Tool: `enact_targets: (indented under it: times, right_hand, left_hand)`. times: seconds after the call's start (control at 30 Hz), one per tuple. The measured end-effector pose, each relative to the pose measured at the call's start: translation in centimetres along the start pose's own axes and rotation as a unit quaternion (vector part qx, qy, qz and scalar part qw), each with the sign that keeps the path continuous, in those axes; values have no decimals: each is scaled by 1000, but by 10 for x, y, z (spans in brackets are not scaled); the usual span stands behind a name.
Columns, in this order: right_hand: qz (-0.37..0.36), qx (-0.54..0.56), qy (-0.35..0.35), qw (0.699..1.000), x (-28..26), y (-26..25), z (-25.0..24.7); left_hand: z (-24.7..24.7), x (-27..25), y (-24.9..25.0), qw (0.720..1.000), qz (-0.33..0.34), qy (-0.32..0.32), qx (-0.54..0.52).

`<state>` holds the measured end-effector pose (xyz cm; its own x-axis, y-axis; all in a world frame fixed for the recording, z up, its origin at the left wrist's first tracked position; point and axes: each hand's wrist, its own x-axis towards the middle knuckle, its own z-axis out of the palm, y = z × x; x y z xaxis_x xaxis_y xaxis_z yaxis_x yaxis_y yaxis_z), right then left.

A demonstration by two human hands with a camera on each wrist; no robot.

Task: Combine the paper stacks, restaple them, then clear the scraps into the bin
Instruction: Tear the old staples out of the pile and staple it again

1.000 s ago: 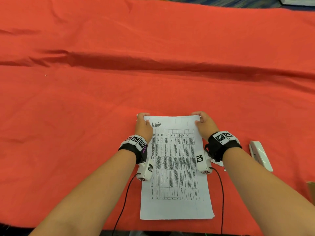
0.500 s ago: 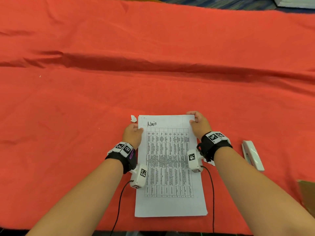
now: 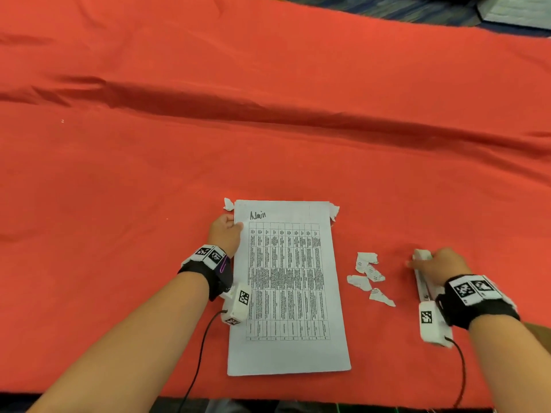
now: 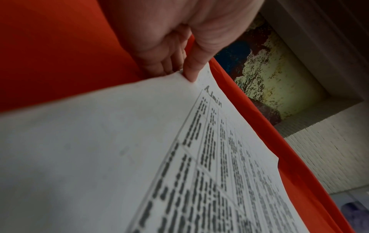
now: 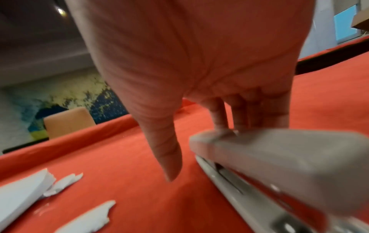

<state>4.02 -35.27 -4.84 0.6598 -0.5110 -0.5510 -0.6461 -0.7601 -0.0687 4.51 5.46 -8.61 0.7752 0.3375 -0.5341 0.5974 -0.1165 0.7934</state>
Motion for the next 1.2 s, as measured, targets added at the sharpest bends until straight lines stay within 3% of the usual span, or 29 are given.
enact_targets:
  times: [0.03,0.13,0.3,0.37,0.47,0.6,0.8,1.03,1.2]
  right_hand:
    - [-3,-16,-22,1000,-1,3,3]
    - [-8,-56,-5,998,-4,-1,7]
    - [-71,126,77,986,-20,-42,-14]
    - [-146,243,85,955,-34,-76,-27]
    - [-243,419,45,874,-49,-141,-33]
    - [-287,533,-45,795,-75,-221,-7]
    - [-359,449,-81,814,-109,-275,46]
    - [-354,427,-85,828,-110,-288,65]
    - [-342,448,-88,821,-114,-296,66]
  left_hand:
    - [-1,0,0,1000,-3,-2,-2]
    - [-3,-2,3,1000,-7,-7,-7]
    - [-6,-8,6,1000,20,-9,-10]
    - [-6,-11,5,999,36,-12,-13]
    - [-5,-12,4,998,59,-19,-24]
    - [-4,-16,6,995,90,-21,-22]
    - [-1,-19,5,991,128,-17,-45]
    - [-1,-18,1,987,146,-29,-58]
    - [1,-17,0,987,151,-33,-45]
